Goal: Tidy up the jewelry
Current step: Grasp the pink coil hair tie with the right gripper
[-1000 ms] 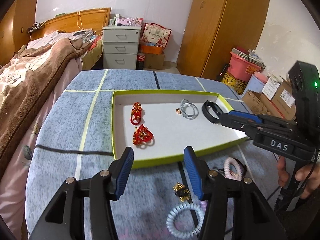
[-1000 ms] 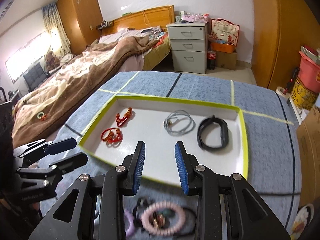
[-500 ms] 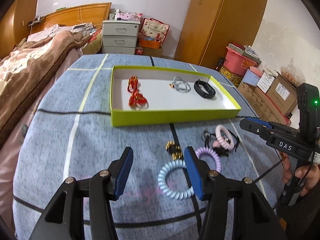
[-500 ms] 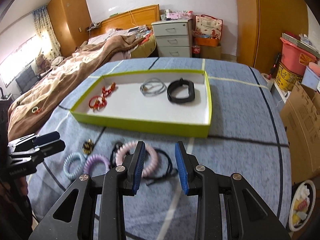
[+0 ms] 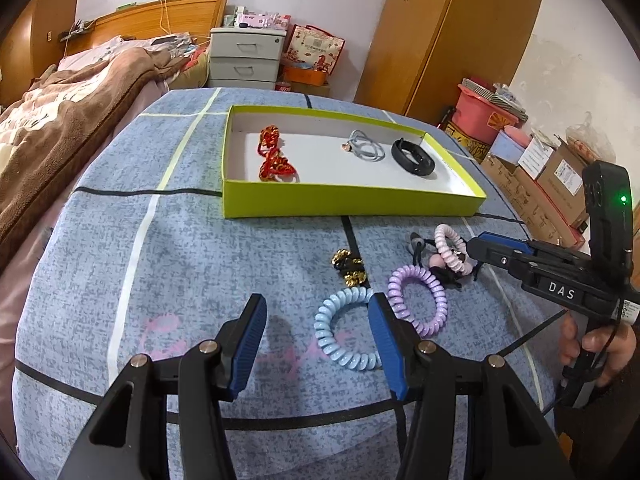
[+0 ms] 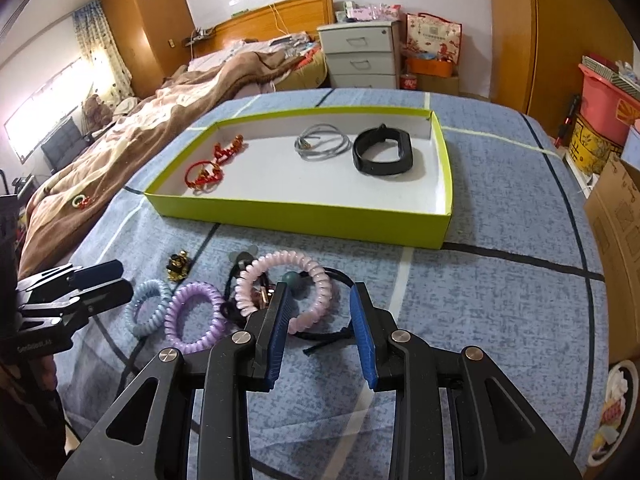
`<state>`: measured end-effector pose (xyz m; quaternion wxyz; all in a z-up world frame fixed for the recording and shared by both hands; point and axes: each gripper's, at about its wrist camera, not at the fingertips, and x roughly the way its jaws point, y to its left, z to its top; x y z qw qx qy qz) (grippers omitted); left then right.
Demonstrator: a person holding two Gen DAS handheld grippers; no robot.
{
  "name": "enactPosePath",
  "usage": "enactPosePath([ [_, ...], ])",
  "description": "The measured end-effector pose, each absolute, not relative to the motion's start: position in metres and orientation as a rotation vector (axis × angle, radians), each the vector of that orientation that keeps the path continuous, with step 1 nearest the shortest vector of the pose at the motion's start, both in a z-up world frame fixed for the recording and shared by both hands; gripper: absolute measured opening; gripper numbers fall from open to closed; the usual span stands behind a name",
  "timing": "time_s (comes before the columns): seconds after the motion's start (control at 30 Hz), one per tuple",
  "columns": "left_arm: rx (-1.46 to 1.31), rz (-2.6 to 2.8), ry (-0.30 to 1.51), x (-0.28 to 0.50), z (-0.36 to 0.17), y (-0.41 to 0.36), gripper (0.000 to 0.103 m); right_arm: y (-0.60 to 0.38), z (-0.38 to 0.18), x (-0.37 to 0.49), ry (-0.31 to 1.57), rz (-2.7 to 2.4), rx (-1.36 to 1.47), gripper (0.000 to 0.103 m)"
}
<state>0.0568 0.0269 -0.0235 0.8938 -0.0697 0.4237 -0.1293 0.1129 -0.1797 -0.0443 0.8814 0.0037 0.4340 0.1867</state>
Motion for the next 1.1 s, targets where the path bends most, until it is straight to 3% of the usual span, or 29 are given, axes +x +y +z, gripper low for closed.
enactPosePath([
  [0.2, -0.147, -0.261, 0.885, 0.055, -0.025, 0.029, 0.055, -0.172, -0.051, 0.119, 0.936, 0.391, -0.031, 0.026],
  [0.47, -0.142, -0.255, 0.900, 0.056, -0.028, 0.029, 0.055, -0.163, -0.054, 0.119, 0.949, 0.373, -0.108, 0.025],
  [0.53, -0.147, -0.252, 0.906, 0.056, -0.029, 0.029, 0.055, -0.162, -0.054, 0.120, 0.946, 0.357, -0.120, 0.014],
  [0.6, -0.148, -0.254, 0.907, 0.057, -0.029, 0.030, 0.055, -0.160, -0.054, 0.118, 0.941, 0.356, -0.135, 0.011],
  [1.1, -0.088, -0.248, 0.910, 0.057, -0.033, 0.023, 0.055, -0.185, -0.033, 0.104, 0.865, 0.335, -0.023, 0.010],
])
